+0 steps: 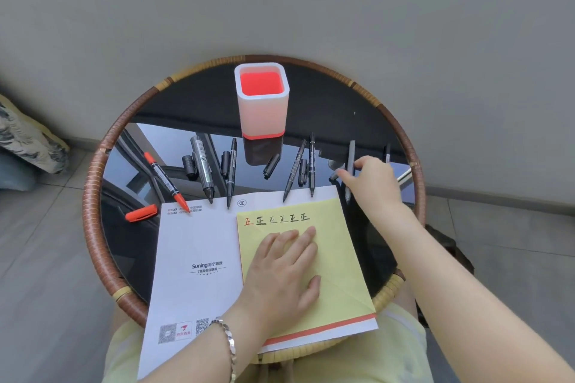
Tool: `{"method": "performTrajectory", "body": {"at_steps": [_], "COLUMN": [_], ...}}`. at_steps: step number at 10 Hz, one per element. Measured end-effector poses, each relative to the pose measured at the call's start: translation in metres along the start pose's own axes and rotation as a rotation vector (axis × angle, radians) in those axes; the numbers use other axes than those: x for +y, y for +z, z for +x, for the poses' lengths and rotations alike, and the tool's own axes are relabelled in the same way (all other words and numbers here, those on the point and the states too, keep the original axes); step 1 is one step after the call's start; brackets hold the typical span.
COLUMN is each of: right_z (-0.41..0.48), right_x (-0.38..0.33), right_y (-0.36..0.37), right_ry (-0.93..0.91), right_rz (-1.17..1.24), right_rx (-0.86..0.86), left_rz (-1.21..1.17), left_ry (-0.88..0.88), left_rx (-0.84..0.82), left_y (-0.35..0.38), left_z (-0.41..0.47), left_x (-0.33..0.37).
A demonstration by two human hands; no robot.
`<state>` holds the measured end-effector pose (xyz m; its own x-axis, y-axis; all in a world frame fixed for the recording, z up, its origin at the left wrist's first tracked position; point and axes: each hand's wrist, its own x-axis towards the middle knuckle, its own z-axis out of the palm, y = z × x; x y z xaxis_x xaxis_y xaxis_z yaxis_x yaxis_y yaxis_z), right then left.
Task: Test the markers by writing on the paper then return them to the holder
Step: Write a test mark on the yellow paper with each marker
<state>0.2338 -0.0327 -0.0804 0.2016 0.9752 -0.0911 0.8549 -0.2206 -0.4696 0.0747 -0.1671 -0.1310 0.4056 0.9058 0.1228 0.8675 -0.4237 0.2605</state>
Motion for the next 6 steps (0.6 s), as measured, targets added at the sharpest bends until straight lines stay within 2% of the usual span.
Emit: {"method": "performTrajectory", "body": {"at_steps": [2, 3, 4, 6], "right_z": [-0.005, -0.005, -0.005, -0.001], "right_x": [0.026, 0.042, 0.046, 0.044], "right_y": [-0.014, -0.030, -0.033, -0.034], "right_ry": [0.049, 0.160, 0.223, 0.257], "right_rz": [0.043, 0.050, 0.046, 0.138], "right_rx": [0.140, 0.127, 0.021, -0.048], "left_rz": [-0.009, -0.021, -0.027, -0.036], "left_ry": [0.018, 0.014, 0.012, 0.013], "left_rx": [0.009, 0.010, 0.005, 0.012], "left_y": [0.000, 0.000, 0.000, 0.000], "left_z": [0.000, 0.000, 0.000, -0.001], "left_x": [0.000, -0.001, -0.001, -0.001]}}
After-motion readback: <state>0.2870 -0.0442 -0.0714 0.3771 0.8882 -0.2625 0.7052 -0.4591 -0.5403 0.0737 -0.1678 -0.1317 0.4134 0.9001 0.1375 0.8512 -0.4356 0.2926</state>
